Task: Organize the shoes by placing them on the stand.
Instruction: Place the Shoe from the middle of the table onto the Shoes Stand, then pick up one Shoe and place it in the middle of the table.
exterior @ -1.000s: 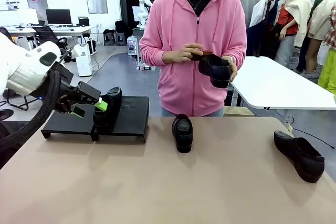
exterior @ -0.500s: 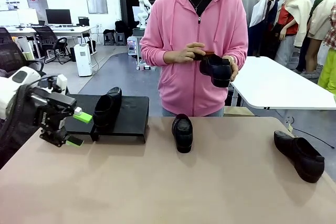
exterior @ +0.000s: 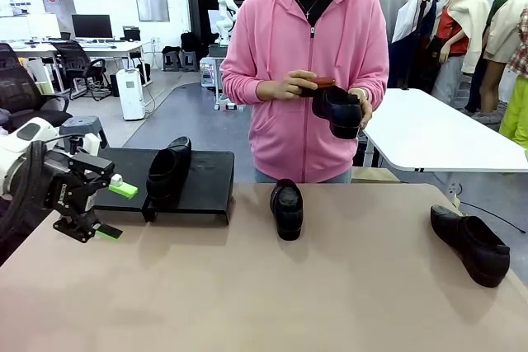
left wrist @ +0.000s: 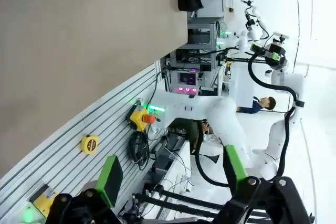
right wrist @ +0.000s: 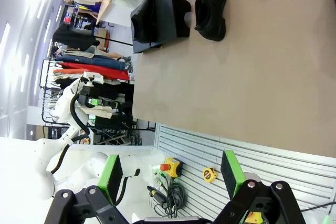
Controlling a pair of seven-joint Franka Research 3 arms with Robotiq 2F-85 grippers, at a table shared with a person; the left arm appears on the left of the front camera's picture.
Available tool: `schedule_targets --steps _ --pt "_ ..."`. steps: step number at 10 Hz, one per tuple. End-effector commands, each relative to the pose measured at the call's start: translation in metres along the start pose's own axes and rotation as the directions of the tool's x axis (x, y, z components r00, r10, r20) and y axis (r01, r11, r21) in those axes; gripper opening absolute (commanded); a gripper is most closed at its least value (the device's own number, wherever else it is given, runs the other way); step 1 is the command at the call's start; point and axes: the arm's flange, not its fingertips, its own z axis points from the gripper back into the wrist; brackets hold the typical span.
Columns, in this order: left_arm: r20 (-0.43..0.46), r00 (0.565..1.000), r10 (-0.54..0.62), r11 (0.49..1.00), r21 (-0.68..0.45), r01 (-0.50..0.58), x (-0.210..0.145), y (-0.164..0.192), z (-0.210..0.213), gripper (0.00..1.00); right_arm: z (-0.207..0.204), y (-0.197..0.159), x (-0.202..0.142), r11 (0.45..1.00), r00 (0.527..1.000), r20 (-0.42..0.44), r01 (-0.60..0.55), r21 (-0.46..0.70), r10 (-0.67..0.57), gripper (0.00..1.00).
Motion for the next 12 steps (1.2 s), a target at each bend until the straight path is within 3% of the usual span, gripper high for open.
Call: schedule_targets --steps 1,2,3,4,5,11,12 --pt "0.008 1.0 0.008 1.0 0.012 -0.008 0.001 0.002 0.001 1.0 0.0 0.001 0.002 0.999 1.0 0.013 -0.028 0.031 0.028 1.0" --pt "-0.064 0.996 0.054 0.993 0.107 -0.047 -0.001 0.0 -0.007 1.0 0.0 0.001 0.002 0.999 1.0 0.013 -0.028 0.031 0.028 1.0" --pt "-0.112 0.964 0.241 0.918 0.348 -0.189 -0.004 0.007 -0.018 1.0 0.0 0.001 0.002 0.999 1.0 0.013 -0.028 0.031 0.028 1.0" --pt "-0.125 0.942 0.312 0.862 0.454 -0.225 -0.003 0.012 -0.027 1.0 0.0 0.001 0.002 0.999 1.0 0.013 -0.028 0.031 0.028 1.0" --pt "-0.05 0.994 0.102 0.983 0.156 -0.093 -0.003 0.009 -0.012 1.0 0.0 0.001 0.002 0.999 1.0 0.013 -0.028 0.031 0.028 1.0" --pt "-0.05 0.994 0.102 0.983 0.156 -0.093 -0.003 0.009 -0.012 1.0 0.0 0.0 0.0 1.0 1.0 0.0 0.0 0.0 0.0 1.0" --pt "-0.05 0.994 0.102 0.983 0.156 -0.093 -0.003 0.009 -0.012 1.0 -0.046 -0.003 0.035 0.948 0.993 -0.118 -0.05 -0.313 0.014 1.0"
